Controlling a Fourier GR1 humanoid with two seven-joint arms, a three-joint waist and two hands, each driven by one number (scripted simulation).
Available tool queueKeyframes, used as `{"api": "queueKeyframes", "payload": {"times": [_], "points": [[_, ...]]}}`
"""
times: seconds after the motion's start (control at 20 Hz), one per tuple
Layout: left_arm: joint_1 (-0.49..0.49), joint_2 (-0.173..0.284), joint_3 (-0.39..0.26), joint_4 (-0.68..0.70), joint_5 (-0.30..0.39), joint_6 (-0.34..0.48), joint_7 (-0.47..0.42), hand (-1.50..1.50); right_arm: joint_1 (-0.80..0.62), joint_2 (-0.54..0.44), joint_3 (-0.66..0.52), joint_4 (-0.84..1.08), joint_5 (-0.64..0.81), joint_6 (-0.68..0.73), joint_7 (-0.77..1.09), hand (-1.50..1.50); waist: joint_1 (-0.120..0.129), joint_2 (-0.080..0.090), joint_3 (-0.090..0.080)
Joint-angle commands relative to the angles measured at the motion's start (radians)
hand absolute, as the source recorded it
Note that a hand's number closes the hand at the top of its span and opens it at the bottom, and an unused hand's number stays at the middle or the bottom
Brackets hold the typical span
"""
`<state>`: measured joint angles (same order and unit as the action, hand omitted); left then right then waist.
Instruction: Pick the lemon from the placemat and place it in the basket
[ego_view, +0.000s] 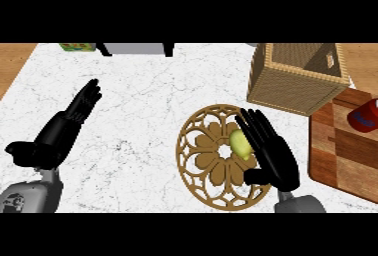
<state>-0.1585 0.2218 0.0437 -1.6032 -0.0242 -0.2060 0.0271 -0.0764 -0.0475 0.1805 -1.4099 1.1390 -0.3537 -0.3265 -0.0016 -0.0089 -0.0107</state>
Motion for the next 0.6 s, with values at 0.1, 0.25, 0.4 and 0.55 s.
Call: {"api": "queueKeyframes", "payload": {"times": [0.1, 0.25, 0.4, 0.55], "points": [[-0.011, -0.047, -0.026, 0.042, -0.059, 0.036, -0.043, 0.0, -0.045, 0.016, -0.037, 0.151, -0.018, -0.054, -0.034, -1.5, 0.003, 0.01, 0.011], [-0.002, -0.034, -0.003, 0.009, -0.019, 0.005, -0.007, 0.0, -0.056, -0.009, -0.05, 0.195, -0.032, -0.041, -0.073, -1.5, 0.004, 0.01, 0.011], [0.001, -0.017, 0.006, 0.034, -0.032, -0.008, -0.028, 0.0, -0.095, 0.014, -0.024, 0.239, 0.028, -0.029, -0.027, -1.5, 0.004, 0.01, 0.011], [-0.042, -0.034, 0.005, 0.067, -0.044, 0.017, -0.019, 0.0, -0.146, 0.01, -0.004, 0.308, 0.111, -0.021, 0.002, 1.5, 0.006, 0.012, 0.011]]}}
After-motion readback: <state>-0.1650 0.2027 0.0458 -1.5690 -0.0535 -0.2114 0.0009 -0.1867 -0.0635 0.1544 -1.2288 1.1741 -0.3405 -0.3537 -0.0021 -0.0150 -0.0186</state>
